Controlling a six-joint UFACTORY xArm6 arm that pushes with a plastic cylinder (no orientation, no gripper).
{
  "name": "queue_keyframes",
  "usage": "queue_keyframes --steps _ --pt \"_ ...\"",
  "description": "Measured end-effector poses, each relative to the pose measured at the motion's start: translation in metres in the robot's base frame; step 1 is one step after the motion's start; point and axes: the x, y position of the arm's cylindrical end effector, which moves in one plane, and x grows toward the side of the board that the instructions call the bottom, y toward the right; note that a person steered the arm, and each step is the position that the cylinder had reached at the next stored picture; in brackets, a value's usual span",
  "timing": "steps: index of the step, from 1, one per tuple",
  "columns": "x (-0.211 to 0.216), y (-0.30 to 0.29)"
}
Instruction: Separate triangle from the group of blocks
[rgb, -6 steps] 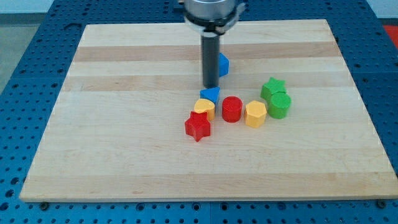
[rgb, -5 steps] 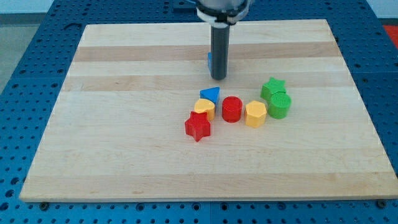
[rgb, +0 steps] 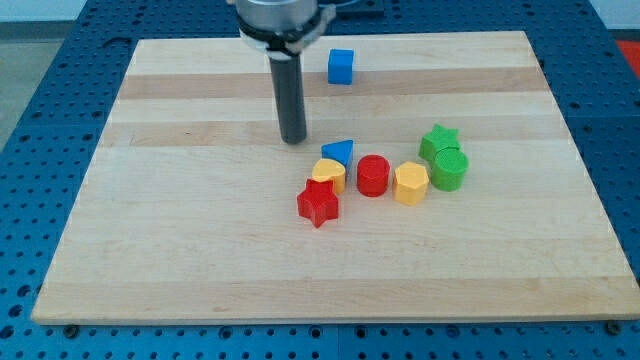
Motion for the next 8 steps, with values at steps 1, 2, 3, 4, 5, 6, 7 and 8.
queue_keyframes --steps 1,2,3,4,5,6,7,8 --pt "0.014 0.049" --pt "0.033 0.069" --pt "0.048 0.035" --pt "0.07 0.009" --pt "0.1 0.006" --pt "0.114 0.035" --pt "0.113 0.069" --pt "0.094 0.075"
